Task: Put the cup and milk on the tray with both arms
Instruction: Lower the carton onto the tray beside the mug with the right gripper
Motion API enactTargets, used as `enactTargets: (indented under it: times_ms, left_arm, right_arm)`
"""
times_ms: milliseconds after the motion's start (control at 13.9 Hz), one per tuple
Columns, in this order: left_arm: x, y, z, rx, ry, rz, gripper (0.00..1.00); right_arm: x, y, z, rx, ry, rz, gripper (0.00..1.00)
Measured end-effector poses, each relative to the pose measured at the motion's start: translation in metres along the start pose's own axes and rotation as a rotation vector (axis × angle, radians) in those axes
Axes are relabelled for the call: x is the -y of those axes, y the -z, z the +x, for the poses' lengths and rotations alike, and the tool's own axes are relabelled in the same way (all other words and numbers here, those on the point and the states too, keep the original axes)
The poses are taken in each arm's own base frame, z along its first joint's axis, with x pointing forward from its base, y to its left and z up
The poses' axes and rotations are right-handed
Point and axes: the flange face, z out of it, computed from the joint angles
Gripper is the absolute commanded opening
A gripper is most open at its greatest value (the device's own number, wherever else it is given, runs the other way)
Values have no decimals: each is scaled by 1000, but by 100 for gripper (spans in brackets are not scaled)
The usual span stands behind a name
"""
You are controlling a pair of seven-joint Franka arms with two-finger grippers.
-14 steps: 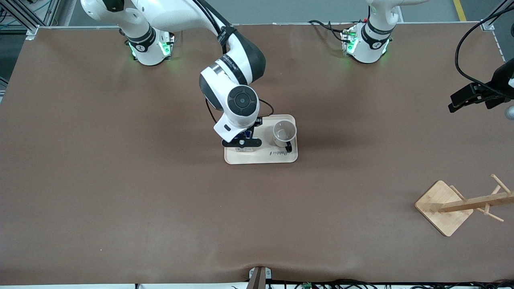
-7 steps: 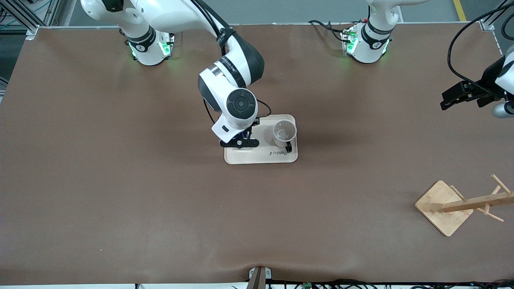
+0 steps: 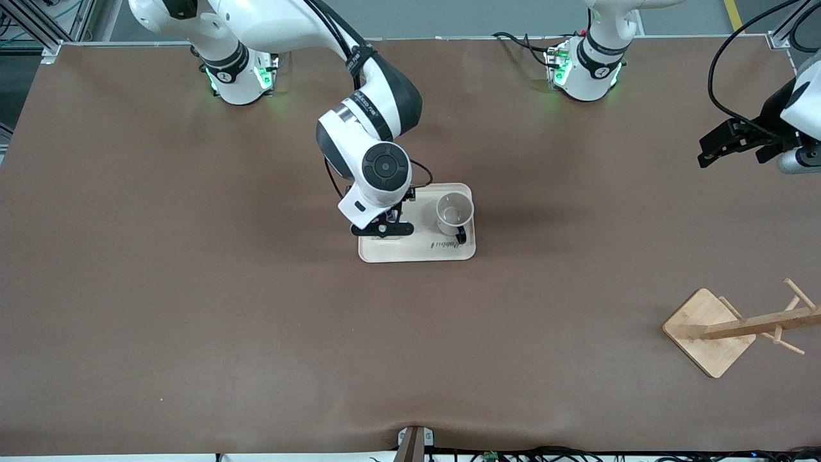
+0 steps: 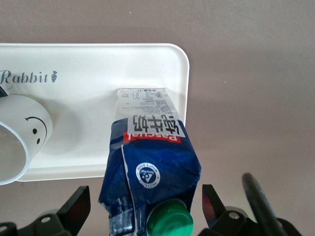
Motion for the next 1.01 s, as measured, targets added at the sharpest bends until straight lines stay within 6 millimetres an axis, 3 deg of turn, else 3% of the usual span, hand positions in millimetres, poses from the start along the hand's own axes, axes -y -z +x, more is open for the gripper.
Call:
enactTargets:
  times_ms: [1006]
  left_arm:
    - [-12, 0, -1, -1, -23, 1, 100]
  right_arm:
    - [-11, 18, 6, -23, 14, 22, 100]
